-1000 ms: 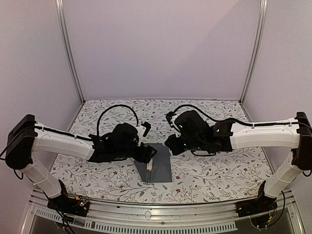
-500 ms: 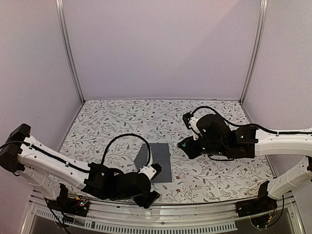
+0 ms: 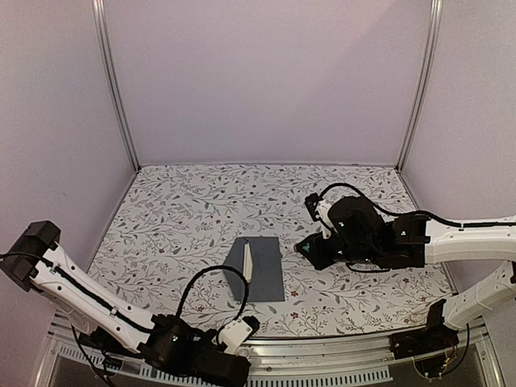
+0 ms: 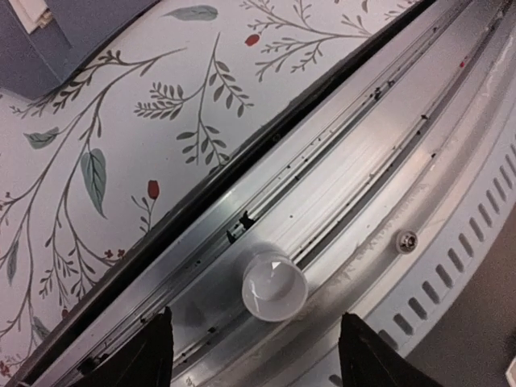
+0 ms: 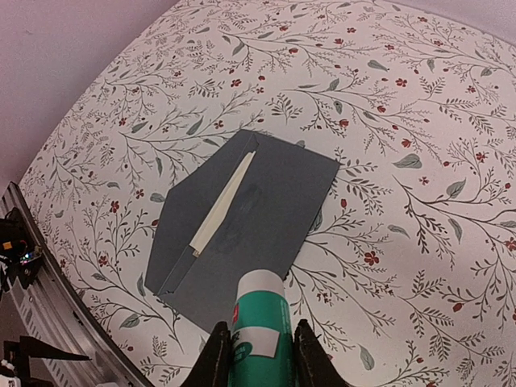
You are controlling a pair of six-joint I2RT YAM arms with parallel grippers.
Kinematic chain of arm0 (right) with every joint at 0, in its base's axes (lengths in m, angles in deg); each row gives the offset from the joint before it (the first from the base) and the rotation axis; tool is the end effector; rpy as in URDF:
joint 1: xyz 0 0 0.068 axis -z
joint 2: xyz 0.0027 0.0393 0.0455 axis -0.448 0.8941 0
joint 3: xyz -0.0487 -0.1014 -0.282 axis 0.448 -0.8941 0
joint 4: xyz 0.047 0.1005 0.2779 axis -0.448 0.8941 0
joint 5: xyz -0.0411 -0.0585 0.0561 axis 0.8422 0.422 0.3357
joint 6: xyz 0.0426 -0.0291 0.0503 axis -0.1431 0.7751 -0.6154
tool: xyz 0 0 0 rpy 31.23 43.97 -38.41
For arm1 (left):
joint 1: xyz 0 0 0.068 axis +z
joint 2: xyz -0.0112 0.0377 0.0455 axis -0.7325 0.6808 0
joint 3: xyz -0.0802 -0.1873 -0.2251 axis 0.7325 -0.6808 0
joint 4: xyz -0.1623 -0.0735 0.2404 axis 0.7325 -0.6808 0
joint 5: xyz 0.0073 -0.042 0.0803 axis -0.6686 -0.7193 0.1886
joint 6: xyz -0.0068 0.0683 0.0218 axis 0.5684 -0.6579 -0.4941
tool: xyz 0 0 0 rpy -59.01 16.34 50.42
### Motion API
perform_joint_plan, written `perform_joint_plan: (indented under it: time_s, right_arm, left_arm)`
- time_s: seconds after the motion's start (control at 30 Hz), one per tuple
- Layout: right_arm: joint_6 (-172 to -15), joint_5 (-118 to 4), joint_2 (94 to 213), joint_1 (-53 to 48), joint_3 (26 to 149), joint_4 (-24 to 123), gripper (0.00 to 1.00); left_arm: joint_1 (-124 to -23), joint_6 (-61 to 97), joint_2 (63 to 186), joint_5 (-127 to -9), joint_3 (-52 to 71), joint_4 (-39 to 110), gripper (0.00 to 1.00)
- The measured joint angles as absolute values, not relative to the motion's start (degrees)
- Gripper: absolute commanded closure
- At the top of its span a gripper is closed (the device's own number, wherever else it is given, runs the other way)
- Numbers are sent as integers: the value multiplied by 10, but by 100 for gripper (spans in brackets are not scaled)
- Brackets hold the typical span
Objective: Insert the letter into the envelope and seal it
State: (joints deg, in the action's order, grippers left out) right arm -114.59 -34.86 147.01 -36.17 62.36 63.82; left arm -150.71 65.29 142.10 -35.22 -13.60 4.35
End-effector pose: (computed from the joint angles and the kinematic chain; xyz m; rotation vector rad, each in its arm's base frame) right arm 0.1633 0.2854 0.2551 -0.5583 2.2186 0.5730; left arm -0.0515 -0.3177 0.1354 0.9254 2.4900 -0.3227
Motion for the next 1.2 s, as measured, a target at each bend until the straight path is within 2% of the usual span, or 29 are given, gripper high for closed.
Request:
perform_joint_plan:
  time_s: [0.07,0.17,0.5,0.67,0.77,1.2]
  right_arm:
    - [-1150,-348,1470,-369,621,638,100]
    - [-1157,-347,1468,-378,617,638,100]
    - [-1168,-345,1463,-386,605,639,100]
    - [-1170,-345,1461,-386,603,638,100]
    - [-1171,-343,1459,-386,600,639,100]
    - [-1187,-306,1459,-387,605,670,100]
  left_arm:
    - [-1507,664,1421,-351,-140,53,44]
    - [-1507,674,1421,-347,-145,59,52]
    - [-1504,684,1451,-341,-147,90,53]
    - [-1496,681,1453,-341,-152,114,74]
    - [-1490,674,1456,-342,-158,130,81]
    - [-1475,657,1467,-336,-133,128,83]
